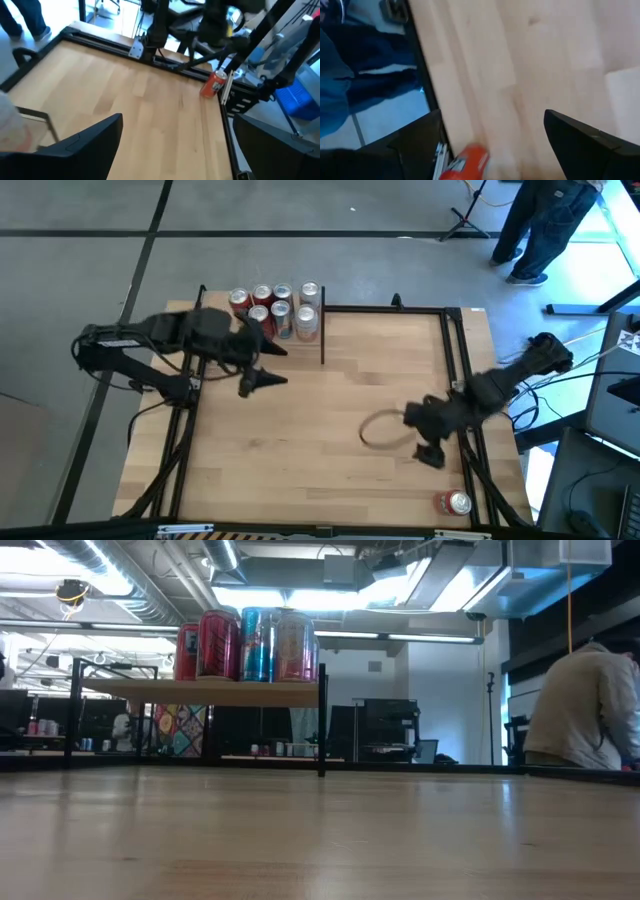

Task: Place canned beverage on shelf
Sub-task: Move the orange soda can to the center of the table

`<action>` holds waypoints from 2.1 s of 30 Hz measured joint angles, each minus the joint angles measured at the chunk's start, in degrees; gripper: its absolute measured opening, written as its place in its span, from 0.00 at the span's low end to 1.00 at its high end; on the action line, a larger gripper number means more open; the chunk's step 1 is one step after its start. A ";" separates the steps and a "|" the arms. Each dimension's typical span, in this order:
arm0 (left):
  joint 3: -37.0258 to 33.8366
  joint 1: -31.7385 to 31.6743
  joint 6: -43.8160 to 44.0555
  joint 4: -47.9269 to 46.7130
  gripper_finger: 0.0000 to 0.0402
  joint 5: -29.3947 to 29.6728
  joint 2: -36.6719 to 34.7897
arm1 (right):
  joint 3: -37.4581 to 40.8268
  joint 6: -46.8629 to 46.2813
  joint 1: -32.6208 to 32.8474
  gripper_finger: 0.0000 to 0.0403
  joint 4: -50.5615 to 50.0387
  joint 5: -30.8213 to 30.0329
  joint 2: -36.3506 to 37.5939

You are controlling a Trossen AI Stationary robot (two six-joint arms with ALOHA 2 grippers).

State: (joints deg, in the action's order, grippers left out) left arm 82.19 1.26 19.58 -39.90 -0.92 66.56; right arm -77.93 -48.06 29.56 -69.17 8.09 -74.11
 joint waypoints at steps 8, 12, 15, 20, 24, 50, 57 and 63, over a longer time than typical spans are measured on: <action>-0.04 8.51 6.35 3.97 0.91 6.47 7.11 | 0.00 -13.17 18.91 0.84 1.96 -8.89 0.00; -0.06 12.49 8.90 7.97 0.91 8.59 10.79 | -0.04 -21.52 27.13 0.84 1.59 -17.27 0.00; -0.06 14.64 10.52 11.86 0.91 9.16 12.94 | -0.04 -28.17 32.19 0.84 -0.02 -18.84 0.02; -0.06 16.66 13.21 15.96 0.91 9.43 15.18 | -0.04 -35.91 37.02 0.84 2.00 -17.36 0.02; -0.06 17.64 14.52 16.91 0.91 10.54 16.49 | -0.04 -39.23 41.20 0.84 1.18 -17.63 -0.55; -0.06 18.08 15.86 16.86 0.91 13.52 18.37 | -0.03 -32.93 44.55 0.84 1.47 -14.36 -16.36; -0.06 18.08 15.86 16.84 0.91 14.26 18.37 | -0.02 -35.79 44.66 0.84 1.16 -13.44 -19.77; -0.06 18.08 15.13 16.83 0.91 14.24 18.37 | -0.02 -35.91 44.55 0.84 0.70 -13.77 -22.68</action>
State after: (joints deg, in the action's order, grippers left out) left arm 82.13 19.33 34.71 -23.07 13.32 84.93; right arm -77.95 -83.96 74.11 -68.47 -5.68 -96.78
